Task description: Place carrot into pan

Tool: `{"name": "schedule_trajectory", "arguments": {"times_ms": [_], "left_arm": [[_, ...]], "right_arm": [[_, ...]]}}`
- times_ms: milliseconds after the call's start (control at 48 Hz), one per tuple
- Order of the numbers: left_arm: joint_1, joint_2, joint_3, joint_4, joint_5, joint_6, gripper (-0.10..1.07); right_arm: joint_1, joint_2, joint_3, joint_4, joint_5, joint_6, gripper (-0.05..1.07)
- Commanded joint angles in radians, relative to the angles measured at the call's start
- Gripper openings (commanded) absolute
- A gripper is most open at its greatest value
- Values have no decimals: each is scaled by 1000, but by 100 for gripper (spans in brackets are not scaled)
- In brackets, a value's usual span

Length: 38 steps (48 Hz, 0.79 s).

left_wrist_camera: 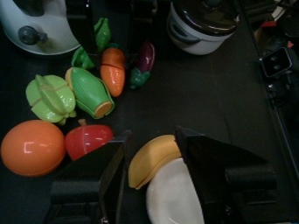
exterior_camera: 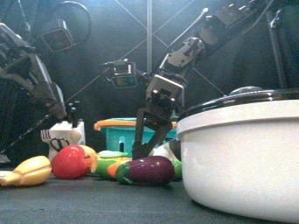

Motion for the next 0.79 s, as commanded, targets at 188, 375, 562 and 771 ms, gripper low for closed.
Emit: {"name": "schedule_trajectory", "arguments": {"times_ms": [188,375,562,771], "left_arm": [[-3,0,-11,-3,-8,0,83],[-3,0,-8,-2,-8,0,83],[-3,-2,-8,-3,-8,0,83],[-2,0,-8,-3,-8,0,83]], "right_arm": [[0,11,-28,2,2,-2,80],[0,21,-29,-8,3,-6,78],[0,25,-29,-9,15,-9,68],[0,15,-35,-8,15,0,50]]}}
